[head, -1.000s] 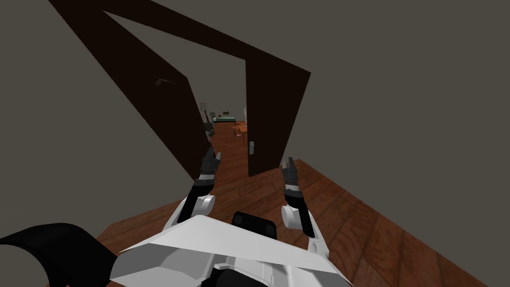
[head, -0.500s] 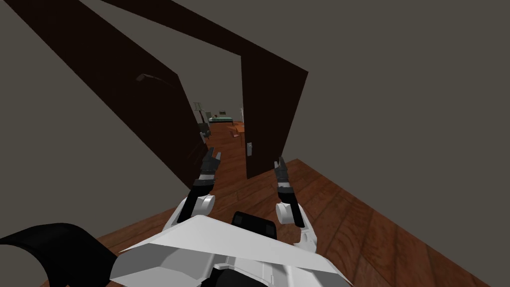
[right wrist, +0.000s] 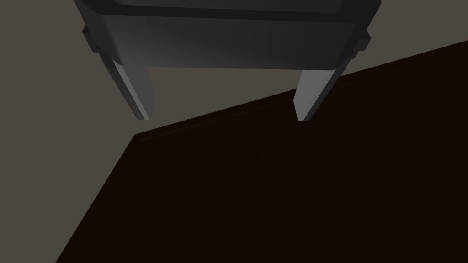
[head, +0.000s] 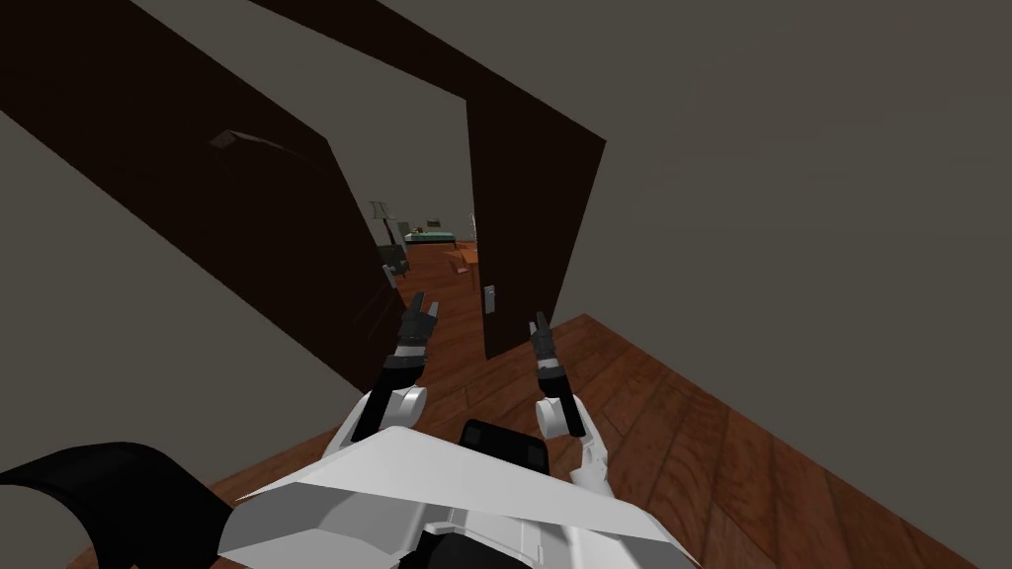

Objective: Push the door open

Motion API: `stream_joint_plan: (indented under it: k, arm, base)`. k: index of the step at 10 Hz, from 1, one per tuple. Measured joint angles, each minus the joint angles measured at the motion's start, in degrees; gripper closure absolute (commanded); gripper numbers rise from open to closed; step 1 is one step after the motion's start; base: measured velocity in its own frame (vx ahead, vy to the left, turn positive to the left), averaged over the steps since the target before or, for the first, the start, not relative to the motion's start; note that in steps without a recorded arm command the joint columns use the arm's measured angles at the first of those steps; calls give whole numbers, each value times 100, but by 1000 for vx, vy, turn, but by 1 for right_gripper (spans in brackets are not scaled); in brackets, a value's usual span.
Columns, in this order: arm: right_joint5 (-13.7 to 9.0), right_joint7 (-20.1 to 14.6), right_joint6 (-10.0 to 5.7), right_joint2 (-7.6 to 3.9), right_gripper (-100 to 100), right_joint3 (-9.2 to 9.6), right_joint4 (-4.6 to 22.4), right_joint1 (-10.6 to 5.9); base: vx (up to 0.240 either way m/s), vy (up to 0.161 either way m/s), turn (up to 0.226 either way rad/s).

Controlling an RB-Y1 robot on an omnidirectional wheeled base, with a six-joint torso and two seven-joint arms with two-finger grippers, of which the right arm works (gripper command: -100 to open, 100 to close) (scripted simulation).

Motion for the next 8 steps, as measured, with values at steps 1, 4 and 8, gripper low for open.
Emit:
stream_joint_plan:
  k: [1,4,8]
  arm:
    - [-7,-35,9,-3,-100,89,168,-109]
    - [-27,-155,60,-37,-100,375,548,-352]
    - [-55,-311,132,-50,-100,737,1080,-716]
  base:
    - [89,26,-66]
    - [89,30,-91]
    - [94,37,-84]
